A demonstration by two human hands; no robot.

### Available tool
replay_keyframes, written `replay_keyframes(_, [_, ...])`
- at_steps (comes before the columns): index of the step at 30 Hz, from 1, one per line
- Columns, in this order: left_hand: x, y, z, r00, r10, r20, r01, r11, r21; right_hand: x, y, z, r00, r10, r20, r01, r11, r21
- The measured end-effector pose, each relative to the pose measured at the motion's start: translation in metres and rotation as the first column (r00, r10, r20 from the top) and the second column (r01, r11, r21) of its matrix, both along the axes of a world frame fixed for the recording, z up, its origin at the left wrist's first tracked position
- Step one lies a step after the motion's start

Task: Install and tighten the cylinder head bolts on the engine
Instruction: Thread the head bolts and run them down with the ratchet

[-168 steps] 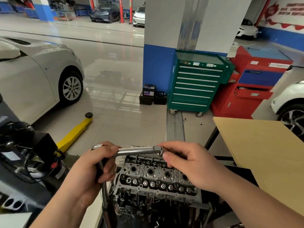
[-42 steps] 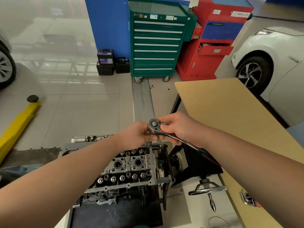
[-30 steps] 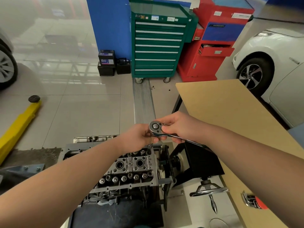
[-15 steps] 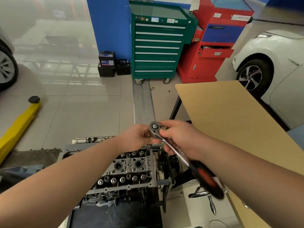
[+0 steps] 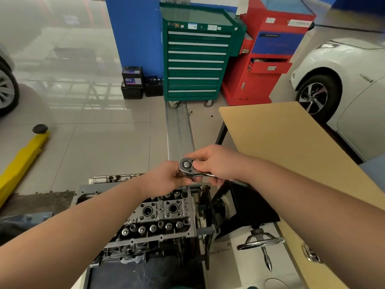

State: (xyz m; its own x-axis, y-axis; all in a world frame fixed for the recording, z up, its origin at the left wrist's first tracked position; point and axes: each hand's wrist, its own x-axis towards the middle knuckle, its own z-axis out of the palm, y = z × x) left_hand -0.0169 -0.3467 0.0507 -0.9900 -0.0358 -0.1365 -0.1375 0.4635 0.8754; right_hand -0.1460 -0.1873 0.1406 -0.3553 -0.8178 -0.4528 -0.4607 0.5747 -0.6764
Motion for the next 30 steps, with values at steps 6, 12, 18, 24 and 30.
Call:
replay_keyframes(6, [0.003, 0.009, 0.003, 0.999, -0.036, 0.035, 0.038, 0.998, -0.055, -0.018, -0.016, 0.022, 0.921, 0.354, -0.161, -0.325, 0.928, 0.184])
replay_keyframes(12, [0.004, 0.011, -0.002, 0.996, 0.081, 0.036, -0.081, 0.997, 0.003, -0.008, -0.014, 0.021, 0.958, 0.213, -0.19, -0.184, 0.97, 0.16])
replay_keyframes(18, [0.007, 0.036, -0.022, 0.94, 0.334, -0.063, -0.321, 0.933, 0.162, 0.04, 0.008, -0.01, 0.698, -0.587, 0.411, 0.634, 0.773, 0.027])
replay_keyframes(24, [0.003, 0.054, -0.029, 0.934, 0.355, -0.047, -0.333, 0.909, 0.249, 0.066, 0.007, -0.03, 0.495, -0.663, 0.561, 0.815, 0.578, -0.037])
replay_keyframes(30, [0.006, 0.043, -0.029, 0.935, 0.353, -0.041, -0.34, 0.922, 0.187, 0.052, 0.022, -0.021, 0.241, -0.435, 0.868, 0.725, 0.675, 0.137])
